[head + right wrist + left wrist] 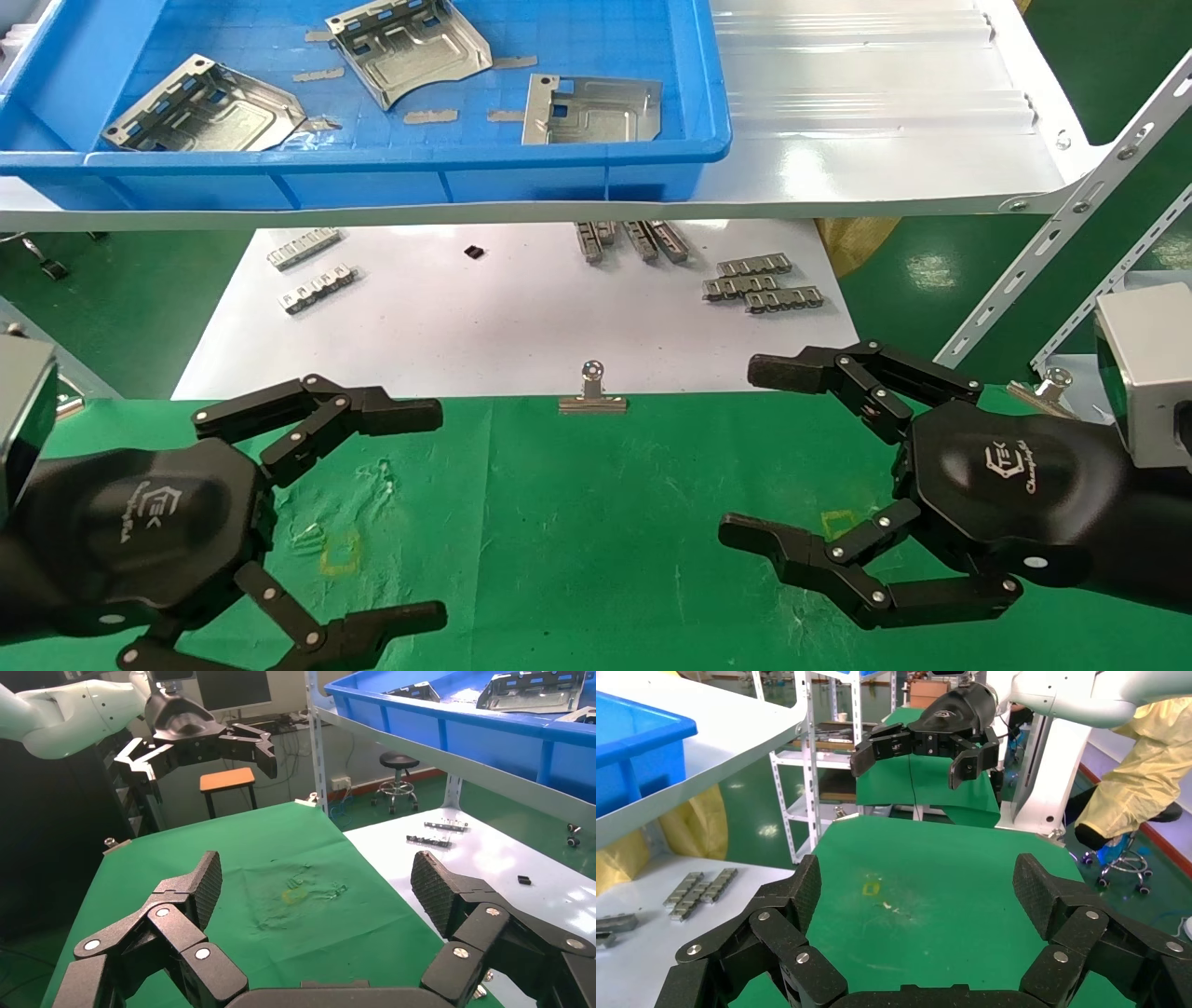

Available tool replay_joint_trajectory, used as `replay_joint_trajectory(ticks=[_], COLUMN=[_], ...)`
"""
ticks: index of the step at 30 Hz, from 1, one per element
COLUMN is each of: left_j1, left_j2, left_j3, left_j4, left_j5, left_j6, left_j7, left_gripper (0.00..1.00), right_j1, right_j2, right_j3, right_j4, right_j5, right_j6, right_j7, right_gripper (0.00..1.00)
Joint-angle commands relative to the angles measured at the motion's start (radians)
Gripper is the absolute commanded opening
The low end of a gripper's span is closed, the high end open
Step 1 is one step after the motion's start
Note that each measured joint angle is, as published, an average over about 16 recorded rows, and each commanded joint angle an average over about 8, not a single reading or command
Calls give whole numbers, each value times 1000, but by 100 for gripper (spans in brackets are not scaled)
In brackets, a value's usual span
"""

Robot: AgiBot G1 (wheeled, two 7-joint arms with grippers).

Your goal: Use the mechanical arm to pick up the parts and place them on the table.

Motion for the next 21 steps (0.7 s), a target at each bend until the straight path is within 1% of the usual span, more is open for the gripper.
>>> replay_joint_trajectory(ticks=[1,20,21], left_j1=[0,0,0], left_j2=[0,0,0], left_j3=[0,0,0], left_j4=[0,0,0], left_j5=[0,0,0], left_j6=[0,0,0], left_j7=[0,0,0], left_gripper=[100,100,100], right_j1=[0,0,0], right_j2=[0,0,0], right_j3=[0,0,0], right_j4=[0,0,0], right_j5=[0,0,0], right_j6=[0,0,0], right_j7=[0,0,0], right_gripper=[100,100,94])
